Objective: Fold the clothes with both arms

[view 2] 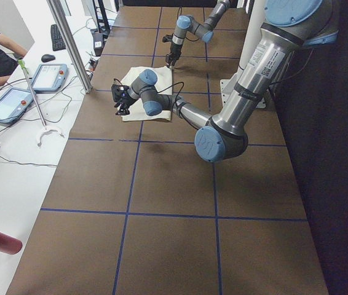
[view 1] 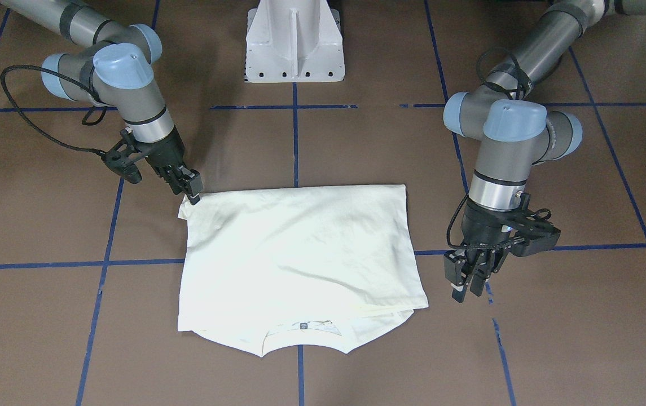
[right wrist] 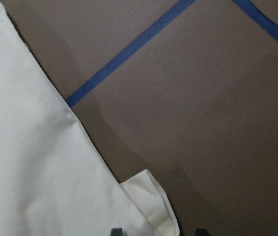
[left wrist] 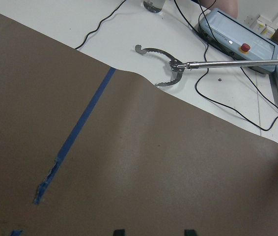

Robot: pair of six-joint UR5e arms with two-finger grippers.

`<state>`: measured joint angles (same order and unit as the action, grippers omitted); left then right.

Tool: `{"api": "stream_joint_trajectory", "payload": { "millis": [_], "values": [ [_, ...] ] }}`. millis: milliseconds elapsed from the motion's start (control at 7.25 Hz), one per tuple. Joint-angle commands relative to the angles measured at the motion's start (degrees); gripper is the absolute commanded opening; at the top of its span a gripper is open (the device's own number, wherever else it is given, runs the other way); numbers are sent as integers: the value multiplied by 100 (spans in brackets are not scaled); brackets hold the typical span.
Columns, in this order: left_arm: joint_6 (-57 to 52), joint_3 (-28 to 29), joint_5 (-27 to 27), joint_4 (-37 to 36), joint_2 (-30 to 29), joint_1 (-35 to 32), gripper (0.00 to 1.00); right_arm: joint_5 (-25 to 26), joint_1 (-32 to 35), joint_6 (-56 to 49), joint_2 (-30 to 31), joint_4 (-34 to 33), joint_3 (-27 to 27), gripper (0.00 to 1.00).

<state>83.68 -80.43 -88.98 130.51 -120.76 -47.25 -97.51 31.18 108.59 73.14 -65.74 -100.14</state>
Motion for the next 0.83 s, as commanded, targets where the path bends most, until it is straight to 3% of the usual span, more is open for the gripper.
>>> {"api": "stream_joint_trajectory", "payload": {
  "millis": [0, 138, 276, 551, 689],
  "values": [
    [-10, 10, 3, 1, 8, -3, 51, 21, -33, 4, -45, 0, 47, 25],
    [-10, 10, 3, 1, 8, -3, 51, 21, -42, 4, -54, 0, 47, 18],
    [-10, 10, 3, 1, 8, -3, 51, 21, -68, 4, -36, 0, 21, 1],
    [-1, -8, -14, 1, -9, -3, 51, -5, -86, 4, 121, 0, -206, 0],
    [7, -51, -32, 10, -26, -3, 51, -197, -312, -48, 583, -26, -922, 0]
  ]
}}
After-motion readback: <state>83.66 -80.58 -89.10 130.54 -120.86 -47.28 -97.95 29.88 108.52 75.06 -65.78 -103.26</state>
